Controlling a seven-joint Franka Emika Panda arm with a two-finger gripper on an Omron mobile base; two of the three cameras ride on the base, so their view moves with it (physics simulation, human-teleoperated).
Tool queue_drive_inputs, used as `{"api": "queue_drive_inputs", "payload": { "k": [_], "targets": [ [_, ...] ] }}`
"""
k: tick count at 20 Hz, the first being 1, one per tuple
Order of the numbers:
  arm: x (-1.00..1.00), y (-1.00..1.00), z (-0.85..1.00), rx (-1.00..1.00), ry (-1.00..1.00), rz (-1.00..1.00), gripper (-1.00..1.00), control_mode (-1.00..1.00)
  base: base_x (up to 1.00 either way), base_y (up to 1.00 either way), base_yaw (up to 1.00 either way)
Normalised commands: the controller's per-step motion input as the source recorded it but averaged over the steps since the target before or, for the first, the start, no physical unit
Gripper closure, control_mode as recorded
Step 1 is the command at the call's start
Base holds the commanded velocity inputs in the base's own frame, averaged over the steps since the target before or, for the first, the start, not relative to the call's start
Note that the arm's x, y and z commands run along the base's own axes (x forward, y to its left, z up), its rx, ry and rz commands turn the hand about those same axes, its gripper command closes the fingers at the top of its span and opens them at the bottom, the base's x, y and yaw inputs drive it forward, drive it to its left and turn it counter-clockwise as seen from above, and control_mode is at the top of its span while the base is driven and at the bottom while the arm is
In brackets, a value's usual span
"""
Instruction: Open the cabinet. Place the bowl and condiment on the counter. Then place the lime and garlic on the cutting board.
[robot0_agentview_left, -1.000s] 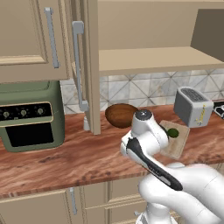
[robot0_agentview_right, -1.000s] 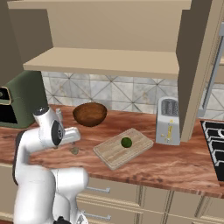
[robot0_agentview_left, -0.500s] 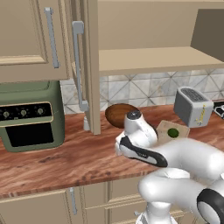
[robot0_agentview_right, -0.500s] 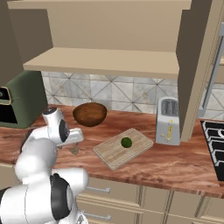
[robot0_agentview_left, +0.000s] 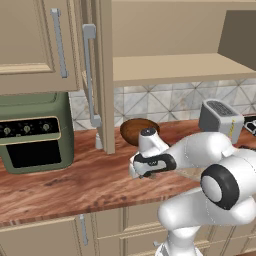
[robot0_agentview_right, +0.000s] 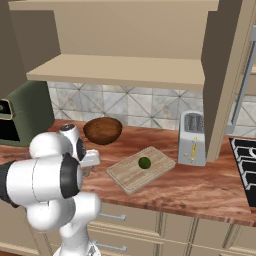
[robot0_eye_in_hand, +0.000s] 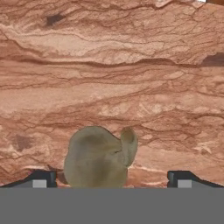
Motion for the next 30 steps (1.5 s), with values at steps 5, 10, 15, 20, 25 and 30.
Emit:
{"api": "queue_drive_inputs", "payload": {
  "k": [5, 10, 15, 20, 25, 30],
  "targets": [
    [0.02, -0.2, -0.15, 0.02, 0.06, -0.07, -1.0, -1.0, 0.0, 0.0, 0.0],
    [-0.17, -0.35, -0.08, 0.03, 0.03, -0.1, -1.0, -1.0, 0.0, 0.0, 0.0],
    [-0.18, -0.08, -0.11, 0.0, 0.01, -0.12, -1.0, -1.0, 0.0, 0.0, 0.0],
    [0.0, 0.0, -0.2, 0.0, 0.02, -0.11, 1.0, -1.0, 0.0, 0.0, 0.0],
    [0.0, 0.0, -0.07, 0.0, 0.01, -0.12, 1.0, -1.0, 0.0, 0.0, 0.0],
    [-0.02, -0.14, 0.3, 0.05, 0.0, -0.14, 1.0, -1.0, 0.0, 0.0, 0.0]
  ]
}}
